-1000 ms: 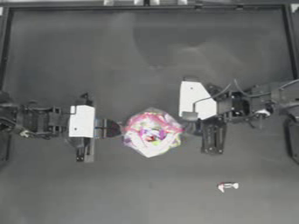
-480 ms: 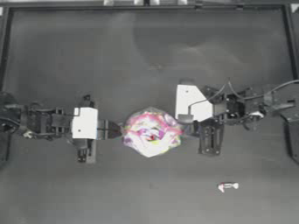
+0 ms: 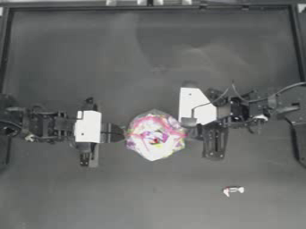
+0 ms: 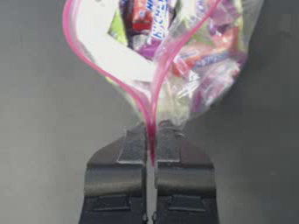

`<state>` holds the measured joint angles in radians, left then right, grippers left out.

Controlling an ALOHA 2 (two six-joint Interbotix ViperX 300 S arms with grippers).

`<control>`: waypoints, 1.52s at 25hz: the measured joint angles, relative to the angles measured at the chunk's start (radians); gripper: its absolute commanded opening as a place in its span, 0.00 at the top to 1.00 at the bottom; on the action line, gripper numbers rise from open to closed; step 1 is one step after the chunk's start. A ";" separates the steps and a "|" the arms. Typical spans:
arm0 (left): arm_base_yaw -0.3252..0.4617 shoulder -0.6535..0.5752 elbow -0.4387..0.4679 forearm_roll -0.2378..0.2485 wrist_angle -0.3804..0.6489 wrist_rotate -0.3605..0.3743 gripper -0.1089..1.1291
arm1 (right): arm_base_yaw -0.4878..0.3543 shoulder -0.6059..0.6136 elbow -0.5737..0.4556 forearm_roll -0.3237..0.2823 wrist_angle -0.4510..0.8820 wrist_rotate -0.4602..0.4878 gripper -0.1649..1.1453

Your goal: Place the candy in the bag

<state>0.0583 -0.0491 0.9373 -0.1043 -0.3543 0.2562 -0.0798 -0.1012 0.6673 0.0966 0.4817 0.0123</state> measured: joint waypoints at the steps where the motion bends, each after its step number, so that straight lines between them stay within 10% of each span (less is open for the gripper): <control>1: 0.000 0.000 0.002 0.000 0.000 0.000 0.88 | 0.002 0.000 0.002 -0.002 0.000 0.000 0.82; 6: 0.000 0.000 -0.002 0.000 0.000 0.000 0.88 | 0.002 0.006 0.006 -0.006 0.000 0.000 0.73; 17: 0.000 0.000 -0.005 -0.002 0.000 0.000 0.88 | 0.000 0.006 0.003 -0.005 -0.018 -0.003 0.10; 38: 0.000 0.000 -0.005 -0.002 0.000 0.002 0.88 | -0.006 -0.126 -0.058 -0.054 0.153 -0.009 0.10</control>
<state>0.0583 -0.0491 0.9327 -0.1058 -0.3543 0.2577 -0.0859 -0.2270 0.6090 0.0430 0.6351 0.0031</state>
